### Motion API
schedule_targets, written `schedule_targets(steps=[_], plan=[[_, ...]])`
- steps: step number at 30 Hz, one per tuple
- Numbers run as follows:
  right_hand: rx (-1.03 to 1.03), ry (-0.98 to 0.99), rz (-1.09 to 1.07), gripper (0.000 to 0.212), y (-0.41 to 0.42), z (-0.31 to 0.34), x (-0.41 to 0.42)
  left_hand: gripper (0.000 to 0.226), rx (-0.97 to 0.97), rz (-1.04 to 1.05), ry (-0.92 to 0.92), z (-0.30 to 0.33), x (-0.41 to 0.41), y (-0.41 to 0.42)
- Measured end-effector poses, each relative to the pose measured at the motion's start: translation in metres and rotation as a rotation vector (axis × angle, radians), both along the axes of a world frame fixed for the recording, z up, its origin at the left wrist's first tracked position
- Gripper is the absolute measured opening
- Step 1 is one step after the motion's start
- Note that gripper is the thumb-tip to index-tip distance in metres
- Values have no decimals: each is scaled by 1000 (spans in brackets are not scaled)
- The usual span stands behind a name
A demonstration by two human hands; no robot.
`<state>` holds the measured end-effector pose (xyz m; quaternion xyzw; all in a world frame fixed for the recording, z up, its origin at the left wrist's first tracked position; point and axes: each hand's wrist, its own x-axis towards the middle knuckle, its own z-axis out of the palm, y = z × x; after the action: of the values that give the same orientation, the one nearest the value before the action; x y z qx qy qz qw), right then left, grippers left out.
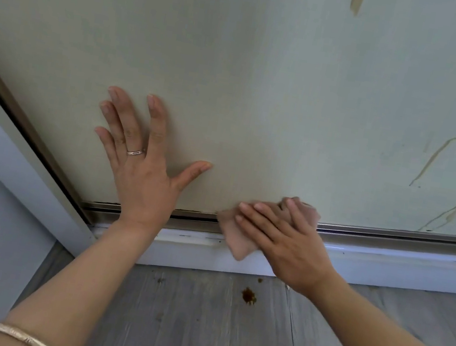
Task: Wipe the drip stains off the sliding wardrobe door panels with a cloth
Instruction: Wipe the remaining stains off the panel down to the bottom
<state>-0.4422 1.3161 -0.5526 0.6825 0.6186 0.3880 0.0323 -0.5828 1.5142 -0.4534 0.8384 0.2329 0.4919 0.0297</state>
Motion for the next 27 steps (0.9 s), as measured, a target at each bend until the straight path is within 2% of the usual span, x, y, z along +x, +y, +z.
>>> schedule_targets(steps=[3,10,16,18,20,22,27], plan=[[-13,-21,-46,70,-26,1,16,97,-11,1,-2,1,1,-1],[12,42,44,63,22,3,-18,97,0,-15,-8,-1,1,1],[-11,-47,-97,78,-47,0,29,96,-12,-14,-10,0,1,1],[87,-61,-102,72,-32,13,25,96,-1,-7,-15,-1,2,1],[269,-27,-76,68,-3,30,16,96,3,-2,-18,-1,2,1],[382,3,-69,70,15,39,10,96,2,-2,-11,0,1,1],[285,-14,-114,83,-5,2,16,94,13,13,-7,-1,0,2]])
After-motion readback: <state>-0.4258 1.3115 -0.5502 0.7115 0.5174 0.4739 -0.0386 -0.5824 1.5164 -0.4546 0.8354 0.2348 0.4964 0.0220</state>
